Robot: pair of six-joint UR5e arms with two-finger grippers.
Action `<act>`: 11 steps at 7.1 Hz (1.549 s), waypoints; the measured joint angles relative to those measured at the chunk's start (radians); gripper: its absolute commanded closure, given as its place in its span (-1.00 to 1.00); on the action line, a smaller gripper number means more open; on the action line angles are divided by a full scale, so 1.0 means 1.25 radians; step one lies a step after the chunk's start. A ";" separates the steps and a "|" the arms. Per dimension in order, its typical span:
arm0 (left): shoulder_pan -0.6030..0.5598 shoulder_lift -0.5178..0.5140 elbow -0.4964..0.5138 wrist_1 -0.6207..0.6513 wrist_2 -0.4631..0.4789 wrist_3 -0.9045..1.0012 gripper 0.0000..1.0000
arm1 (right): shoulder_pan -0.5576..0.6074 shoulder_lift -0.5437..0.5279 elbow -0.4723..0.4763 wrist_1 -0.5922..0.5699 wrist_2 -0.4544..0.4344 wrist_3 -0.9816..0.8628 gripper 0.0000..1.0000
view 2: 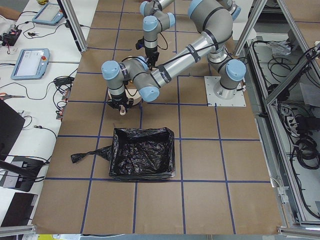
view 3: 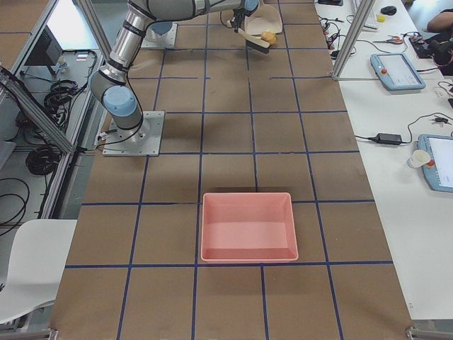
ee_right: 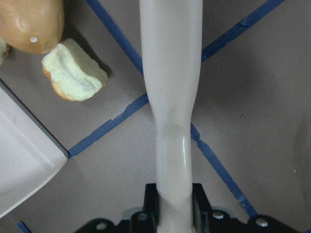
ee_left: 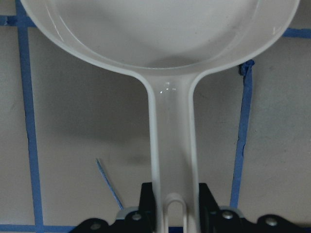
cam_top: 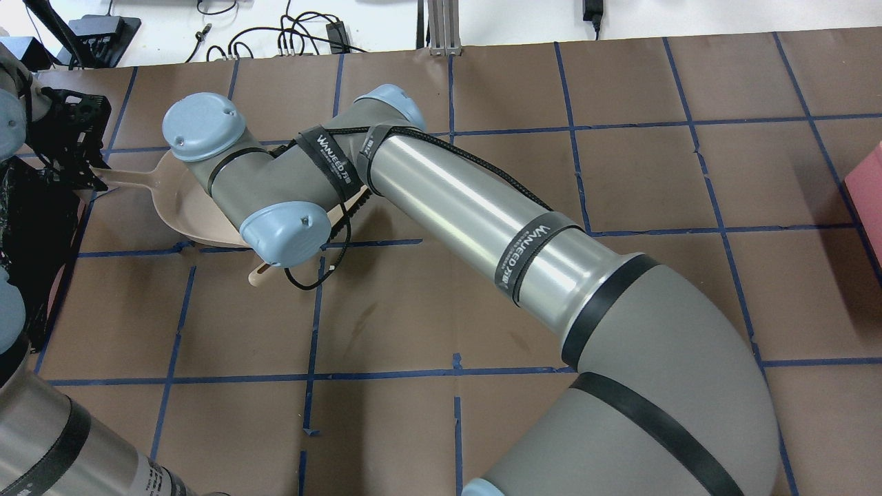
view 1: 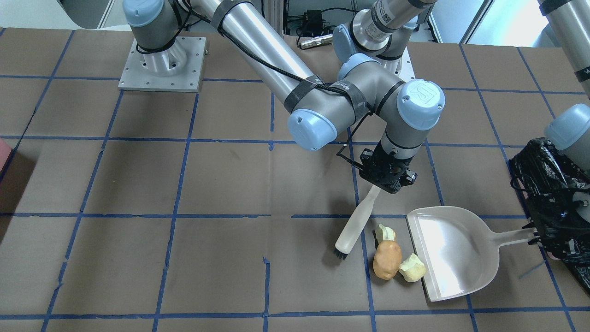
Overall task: Sweep and dump trash in nearest bin
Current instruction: 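Carry the brush with the right gripper over to the trash beside the dustpan, then sweep the potato and chunks into the dustpan with the right gripper's brush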
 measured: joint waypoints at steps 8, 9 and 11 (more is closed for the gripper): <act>0.000 0.004 0.000 -0.002 0.000 -0.004 0.98 | -0.001 0.055 -0.093 0.018 0.019 -0.434 1.00; -0.001 0.005 0.000 -0.003 0.000 -0.006 0.98 | -0.001 0.057 -0.096 0.001 0.015 -0.533 1.00; -0.002 0.010 -0.001 -0.008 0.000 -0.010 0.97 | -0.001 0.059 -0.097 -0.050 0.012 -0.685 0.99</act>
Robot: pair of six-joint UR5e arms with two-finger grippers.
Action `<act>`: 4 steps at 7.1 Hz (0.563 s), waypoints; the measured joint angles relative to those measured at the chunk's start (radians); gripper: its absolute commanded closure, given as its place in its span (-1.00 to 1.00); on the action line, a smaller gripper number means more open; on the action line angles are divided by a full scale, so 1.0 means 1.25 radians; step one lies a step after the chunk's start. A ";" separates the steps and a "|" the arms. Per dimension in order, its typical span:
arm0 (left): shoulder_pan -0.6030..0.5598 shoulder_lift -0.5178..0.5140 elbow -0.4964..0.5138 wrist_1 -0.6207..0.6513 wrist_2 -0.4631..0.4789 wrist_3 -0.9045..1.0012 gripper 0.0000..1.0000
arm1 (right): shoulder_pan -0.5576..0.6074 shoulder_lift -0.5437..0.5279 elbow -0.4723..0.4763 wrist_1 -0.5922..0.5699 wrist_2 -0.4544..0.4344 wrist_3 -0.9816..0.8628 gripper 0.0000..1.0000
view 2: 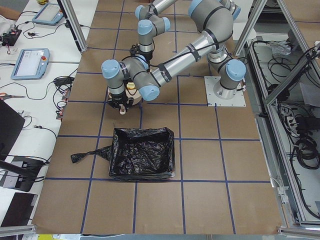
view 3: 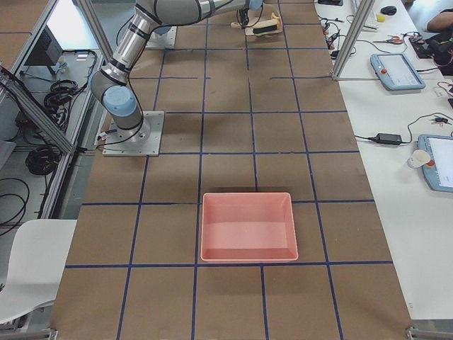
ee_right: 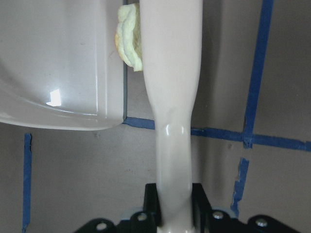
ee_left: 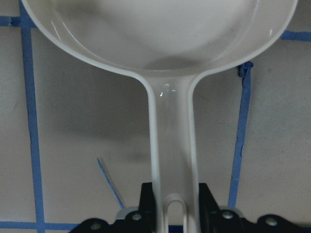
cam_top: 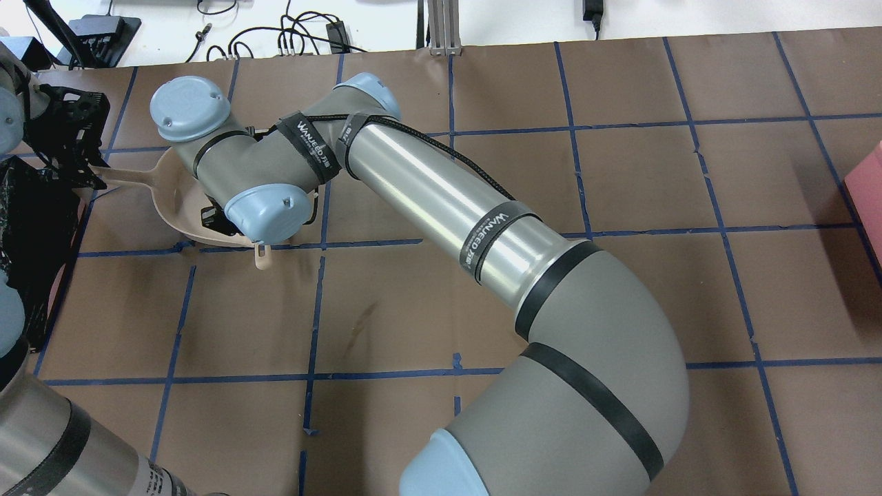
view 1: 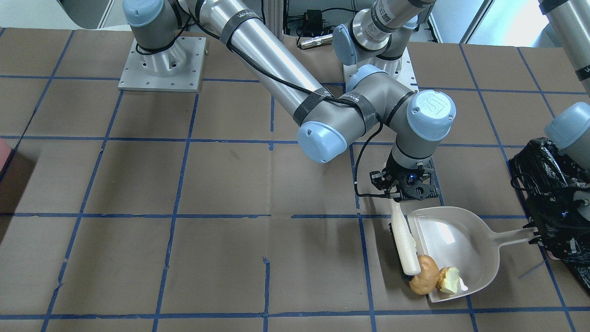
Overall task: Sweep and dump trash in nearest bin
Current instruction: 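Sweep the potato and chunks into the dustpan with the right gripper's brush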
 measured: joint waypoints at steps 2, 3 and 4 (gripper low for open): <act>-0.001 0.003 -0.001 -0.002 0.000 -0.002 0.97 | 0.001 0.003 0.000 -0.047 0.002 -0.096 0.97; -0.001 0.004 -0.001 -0.003 0.000 -0.003 0.97 | 0.001 0.003 0.000 -0.065 0.008 -0.115 0.96; -0.001 0.005 -0.001 -0.003 0.000 -0.003 0.97 | 0.001 0.001 0.000 -0.076 0.013 -0.119 0.96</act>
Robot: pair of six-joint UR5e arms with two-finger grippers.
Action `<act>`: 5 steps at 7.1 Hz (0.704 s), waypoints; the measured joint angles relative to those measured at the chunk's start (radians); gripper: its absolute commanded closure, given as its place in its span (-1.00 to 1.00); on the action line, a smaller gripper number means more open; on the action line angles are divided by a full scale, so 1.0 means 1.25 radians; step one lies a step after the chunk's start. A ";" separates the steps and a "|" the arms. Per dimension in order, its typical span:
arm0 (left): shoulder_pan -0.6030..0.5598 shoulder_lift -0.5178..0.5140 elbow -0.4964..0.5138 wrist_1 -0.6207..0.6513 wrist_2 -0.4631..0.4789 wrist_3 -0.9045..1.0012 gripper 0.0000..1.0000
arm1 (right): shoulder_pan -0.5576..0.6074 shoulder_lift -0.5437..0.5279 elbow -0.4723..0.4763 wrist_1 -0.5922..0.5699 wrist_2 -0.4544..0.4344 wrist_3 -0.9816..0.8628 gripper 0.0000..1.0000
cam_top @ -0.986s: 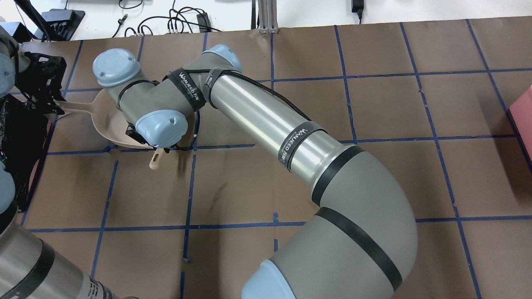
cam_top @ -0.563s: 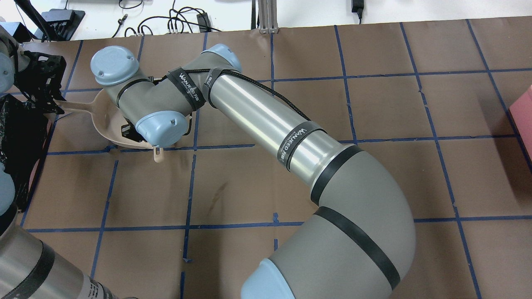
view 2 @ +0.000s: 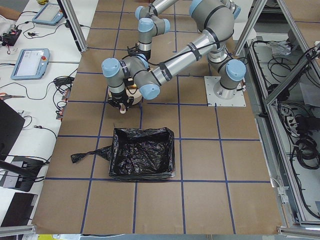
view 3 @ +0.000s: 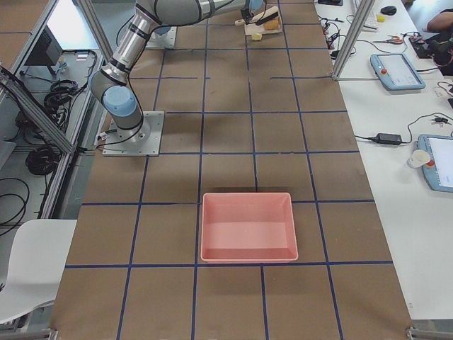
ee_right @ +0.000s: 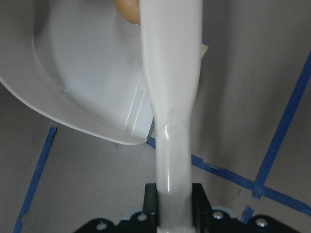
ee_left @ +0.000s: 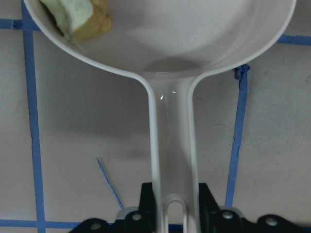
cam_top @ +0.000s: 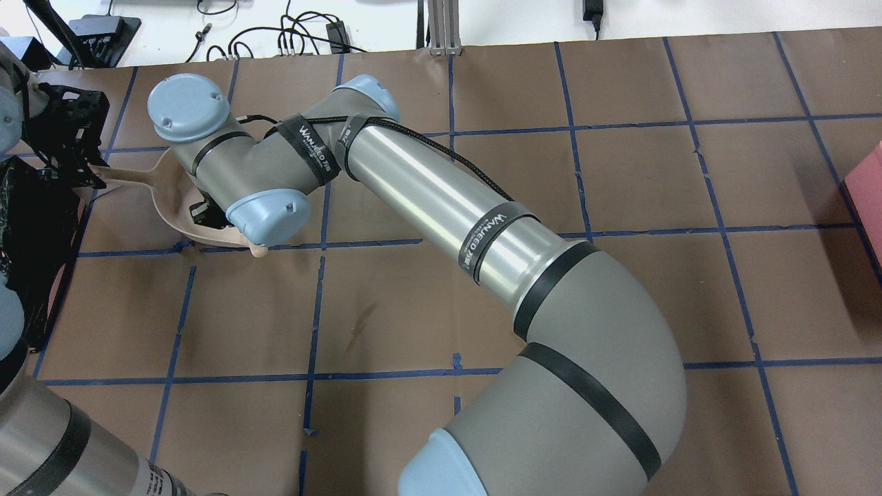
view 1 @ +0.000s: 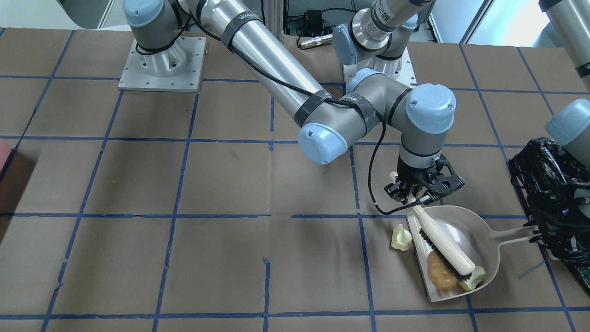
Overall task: Sweep and dump trash in nearest bin
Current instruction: 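Sweep the potato and chunks into the dustpan with the right gripper's brush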
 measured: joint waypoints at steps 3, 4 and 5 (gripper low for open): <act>0.001 0.001 -0.004 0.001 -0.012 -0.003 0.97 | -0.004 -0.027 0.004 0.006 0.024 0.104 0.96; 0.001 -0.002 -0.004 0.001 -0.012 -0.003 0.97 | -0.010 -0.045 0.008 0.036 0.026 0.167 0.96; 0.001 -0.006 -0.004 0.000 -0.011 -0.002 0.97 | -0.016 -0.061 0.011 0.083 0.025 0.244 0.96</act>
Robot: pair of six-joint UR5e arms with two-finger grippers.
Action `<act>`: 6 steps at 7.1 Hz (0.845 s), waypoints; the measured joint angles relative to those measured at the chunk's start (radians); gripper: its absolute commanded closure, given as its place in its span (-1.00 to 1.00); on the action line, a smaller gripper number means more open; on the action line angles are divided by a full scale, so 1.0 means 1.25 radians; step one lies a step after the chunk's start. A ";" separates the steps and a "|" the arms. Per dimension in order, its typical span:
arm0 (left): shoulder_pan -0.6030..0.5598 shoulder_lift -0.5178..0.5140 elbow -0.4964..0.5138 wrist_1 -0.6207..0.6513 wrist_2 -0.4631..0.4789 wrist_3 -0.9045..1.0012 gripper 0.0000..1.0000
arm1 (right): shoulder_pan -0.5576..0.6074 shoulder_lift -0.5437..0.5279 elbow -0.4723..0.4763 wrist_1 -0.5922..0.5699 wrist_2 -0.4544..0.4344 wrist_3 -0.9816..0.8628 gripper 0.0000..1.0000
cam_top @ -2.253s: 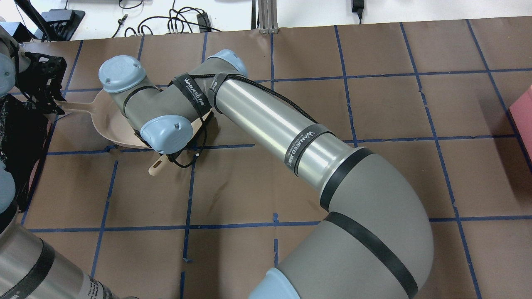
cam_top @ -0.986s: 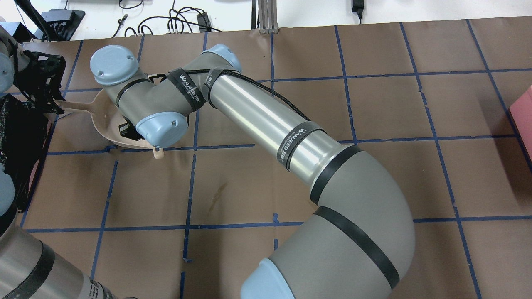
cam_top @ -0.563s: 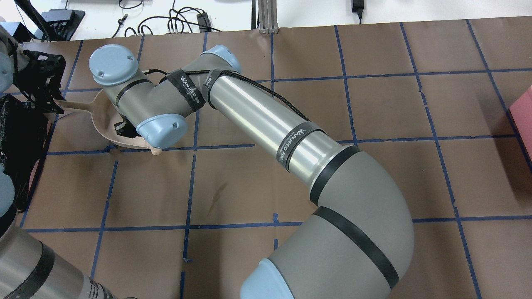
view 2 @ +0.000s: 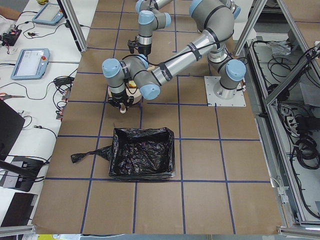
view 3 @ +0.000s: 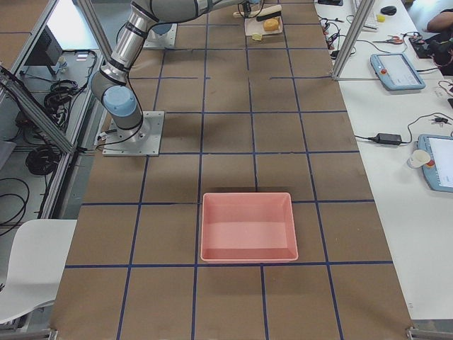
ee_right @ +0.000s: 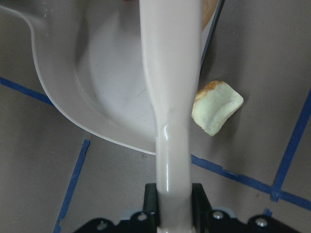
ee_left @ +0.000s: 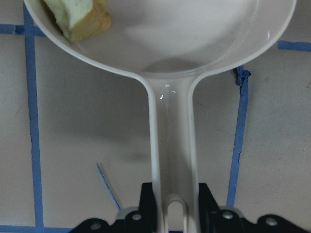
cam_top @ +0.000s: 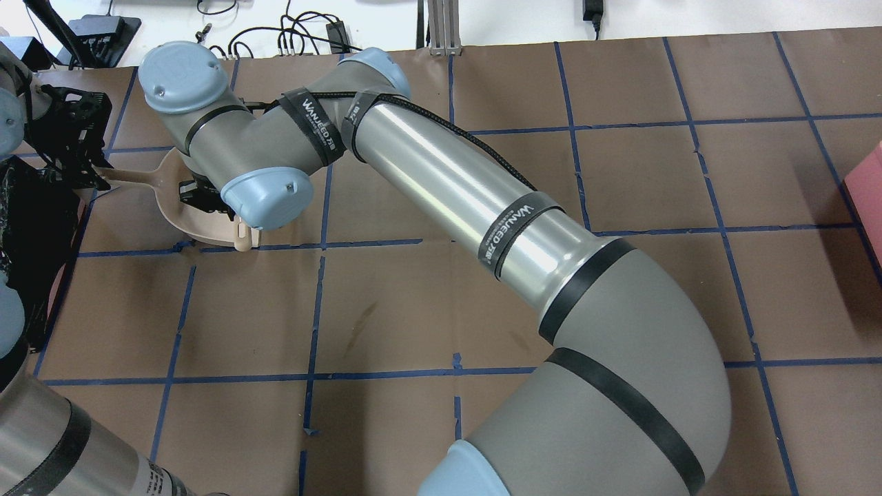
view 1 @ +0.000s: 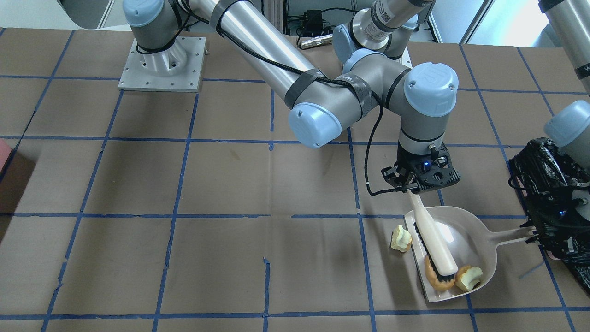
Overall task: Sweep and dump trash in nearest bin
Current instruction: 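Sweep the potato and chunks into the dustpan with the right gripper's brush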
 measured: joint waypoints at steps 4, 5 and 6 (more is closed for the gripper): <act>0.000 -0.005 0.000 0.000 0.004 0.003 0.97 | 0.007 0.004 0.054 0.084 0.026 0.355 0.96; 0.000 -0.005 0.000 -0.001 0.004 0.003 0.97 | 0.010 0.009 0.058 0.071 0.055 0.401 0.96; 0.000 -0.004 0.000 -0.001 0.004 0.002 0.97 | 0.016 0.016 0.059 0.046 0.070 0.412 0.96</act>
